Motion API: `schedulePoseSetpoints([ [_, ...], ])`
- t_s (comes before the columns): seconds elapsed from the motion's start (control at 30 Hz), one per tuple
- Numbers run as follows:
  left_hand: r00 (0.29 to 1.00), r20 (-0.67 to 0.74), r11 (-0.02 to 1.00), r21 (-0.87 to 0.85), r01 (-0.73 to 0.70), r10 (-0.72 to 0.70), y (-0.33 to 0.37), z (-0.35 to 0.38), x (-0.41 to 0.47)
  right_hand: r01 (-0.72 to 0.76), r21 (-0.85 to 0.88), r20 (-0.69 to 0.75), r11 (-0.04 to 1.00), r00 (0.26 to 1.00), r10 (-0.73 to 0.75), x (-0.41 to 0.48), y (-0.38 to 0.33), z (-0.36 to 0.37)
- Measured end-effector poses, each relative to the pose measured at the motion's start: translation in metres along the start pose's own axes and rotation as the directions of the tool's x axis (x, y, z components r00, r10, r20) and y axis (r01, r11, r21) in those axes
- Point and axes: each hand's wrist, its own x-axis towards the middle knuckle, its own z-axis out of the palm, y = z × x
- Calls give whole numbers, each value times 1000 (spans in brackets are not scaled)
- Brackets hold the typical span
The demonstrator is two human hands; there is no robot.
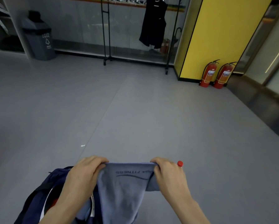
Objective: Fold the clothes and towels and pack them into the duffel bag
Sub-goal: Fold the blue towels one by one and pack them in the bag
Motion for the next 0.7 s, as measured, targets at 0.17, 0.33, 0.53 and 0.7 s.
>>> schedulePoseSetpoints([
  [0.17, 995, -97, 998, 55, 37, -31, 3, -3, 2, -51, -57, -64, 997, 997, 47, -7, 11, -12],
  [0.33, 971, -24, 969, -66, 237, -239, 11, 0, 8, -102, 39, -58, 994, 993, 104, -14, 22, -15],
  [0.53, 945, 51, 916, -232, 326, -324, 11, 11, 12, -174, 52, 29, 983, 984, 173, -7, 33, -15],
  [0.7, 965, 59, 945, -195, 264, -257, 8, 20, 25, -160, 10, 20, 987, 987, 160, 0, 46, -15],
])
